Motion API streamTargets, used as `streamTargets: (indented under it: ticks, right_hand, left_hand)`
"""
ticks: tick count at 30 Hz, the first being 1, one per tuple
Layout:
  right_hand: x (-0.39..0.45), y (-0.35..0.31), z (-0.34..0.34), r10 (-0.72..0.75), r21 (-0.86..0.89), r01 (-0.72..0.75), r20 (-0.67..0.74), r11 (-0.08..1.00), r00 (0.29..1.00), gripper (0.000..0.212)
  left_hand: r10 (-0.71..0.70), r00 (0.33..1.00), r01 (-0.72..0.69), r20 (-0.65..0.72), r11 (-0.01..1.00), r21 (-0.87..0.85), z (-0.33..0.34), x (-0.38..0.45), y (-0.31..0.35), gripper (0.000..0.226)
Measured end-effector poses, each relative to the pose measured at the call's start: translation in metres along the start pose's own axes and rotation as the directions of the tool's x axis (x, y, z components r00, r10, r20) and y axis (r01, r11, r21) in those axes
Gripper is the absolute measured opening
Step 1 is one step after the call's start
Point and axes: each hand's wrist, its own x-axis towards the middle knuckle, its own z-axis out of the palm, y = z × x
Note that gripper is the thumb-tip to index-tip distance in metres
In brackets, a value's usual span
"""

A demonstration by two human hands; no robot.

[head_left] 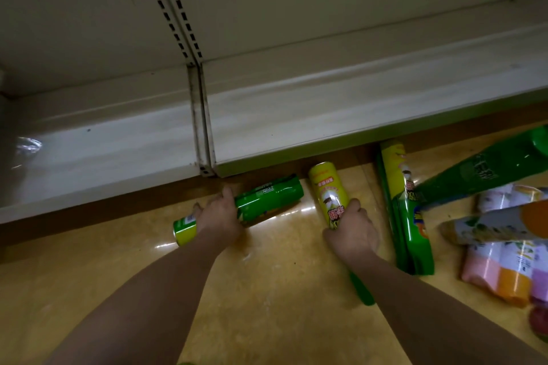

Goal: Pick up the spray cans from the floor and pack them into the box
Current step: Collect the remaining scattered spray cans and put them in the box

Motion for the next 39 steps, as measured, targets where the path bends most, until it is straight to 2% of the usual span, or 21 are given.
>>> streamTargets:
  ticks: [3, 7, 11, 17, 22, 26, 29, 33, 39]
  right_hand:
    - [-0.015, 0.001, 0.000, 0.008, 0.054, -0.009, 0.013, 0.998, 1.000, 0.064]
    - [-0.056, -0.004, -0.022, 0.047, 0.108, -0.053, 0.058, 0.993, 0.997, 0.064]
    - [-0.110, -0.024, -0.068, 0.040, 0.182, -0.061, 0.118, 0.981, 0.992, 0.060]
    - [-0.210, -0.061, -0.175, -0.075, 0.199, 0.026, 0.244, 0.980, 0.967, 0.058]
    - [-0.317, -0.096, -0.293, -0.140, 0.222, 0.047, 0.424, 0.974, 0.895, 0.057]
    - [-0.420, -0.127, -0.378, -0.193, 0.242, 0.082, 0.482, 0.967, 0.854, 0.058]
    - [-0.492, -0.154, -0.427, -0.245, 0.293, 0.085, 0.566, 0.952, 0.787, 0.063]
    - [-0.582, -0.194, -0.473, -0.331, 0.362, 0.094, 0.674, 0.927, 0.660, 0.047]
    - [-0.705, -0.246, -0.478, -0.414, 0.348, 0.225, 0.778, 0.910, 0.472, 0.035]
  left_hand:
    - [-0.033, 0.996, 0.039, 0.089, 0.997, -0.068, -0.003, -0.018, -0.006, 0.069]
    - [-0.006, 0.990, 0.029, 0.141, 0.987, -0.160, -0.021, -0.064, -0.013, 0.074]
    - [0.047, 0.993, -0.010, 0.112, 0.949, -0.314, -0.065, -0.119, -0.010, 0.079]
    - [-0.048, 0.998, 0.058, 0.032, 0.836, -0.546, -0.184, -0.236, -0.010, 0.078]
    - [-0.211, 0.977, 0.149, -0.017, 0.744, -0.651, -0.301, -0.370, -0.019, 0.081]
    - [-0.301, 0.953, 0.221, 0.018, 0.655, -0.722, -0.380, -0.475, -0.041, 0.086]
    - [-0.349, 0.937, 0.244, 0.024, 0.602, -0.760, -0.435, -0.550, -0.062, 0.086]
    - [-0.481, 0.877, 0.265, -0.010, 0.500, -0.825, -0.485, -0.646, -0.098, 0.088]
    - [-0.663, 0.748, 0.248, -0.013, 0.297, -0.922, -0.492, -0.761, -0.171, 0.086]
